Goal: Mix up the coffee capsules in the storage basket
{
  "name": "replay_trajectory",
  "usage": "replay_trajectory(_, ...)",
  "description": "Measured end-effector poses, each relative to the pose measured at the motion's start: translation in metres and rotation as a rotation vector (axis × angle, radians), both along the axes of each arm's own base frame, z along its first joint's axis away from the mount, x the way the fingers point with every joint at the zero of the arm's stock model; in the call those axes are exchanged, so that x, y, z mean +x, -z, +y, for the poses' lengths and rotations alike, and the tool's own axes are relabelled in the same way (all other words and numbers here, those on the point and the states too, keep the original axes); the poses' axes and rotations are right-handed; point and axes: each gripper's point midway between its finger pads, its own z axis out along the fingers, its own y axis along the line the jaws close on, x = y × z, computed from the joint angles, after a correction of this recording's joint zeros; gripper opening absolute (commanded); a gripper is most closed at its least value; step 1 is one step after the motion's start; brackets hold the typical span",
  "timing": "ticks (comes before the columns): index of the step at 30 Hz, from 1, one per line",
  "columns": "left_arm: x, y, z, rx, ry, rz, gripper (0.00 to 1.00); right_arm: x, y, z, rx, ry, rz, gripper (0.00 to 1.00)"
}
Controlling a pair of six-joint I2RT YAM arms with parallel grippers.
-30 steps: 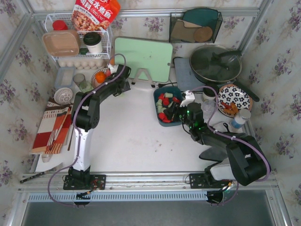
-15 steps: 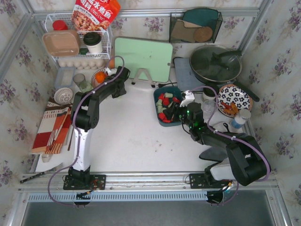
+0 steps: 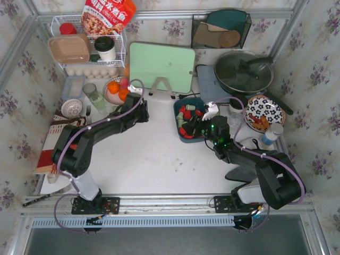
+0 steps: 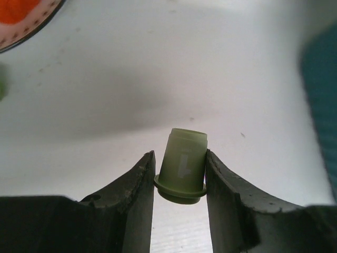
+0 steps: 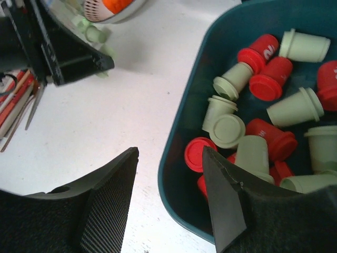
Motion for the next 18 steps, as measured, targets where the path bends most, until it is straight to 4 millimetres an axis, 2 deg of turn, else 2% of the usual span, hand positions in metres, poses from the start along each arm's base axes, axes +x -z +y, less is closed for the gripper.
replay_trajectory(6, -0.043, -0.029, -0.029, -0.084, 0.330, -0.252, 0.29, -0.005, -0.009, 0.011, 0.027, -0.053, -0.034, 0.61)
replay_trajectory(9, -0.075, -0.031, -0.048, -0.073, 0.543, -0.383, 0.29, -0.006, -0.014, 0.016, 0.038, -0.085, -0.042, 0.62)
replay_trajectory(12, -0.105, -0.035, -0.069, -0.038, 0.751, -0.496, 0.29, -0.010, -0.021, 0.031, 0.053, -0.148, -0.047, 0.63)
replay_trajectory(14, -0.114, -0.046, -0.081, -0.024, 0.847, -0.579, 0.29, -0.016, -0.024, 0.042, 0.060, -0.197, -0.049, 0.64)
replay_trajectory(18, -0.116, -0.059, -0.092, 0.013, 0.916, -0.693, 0.28, -0.027, -0.020, 0.063, 0.053, -0.289, -0.042, 0.65)
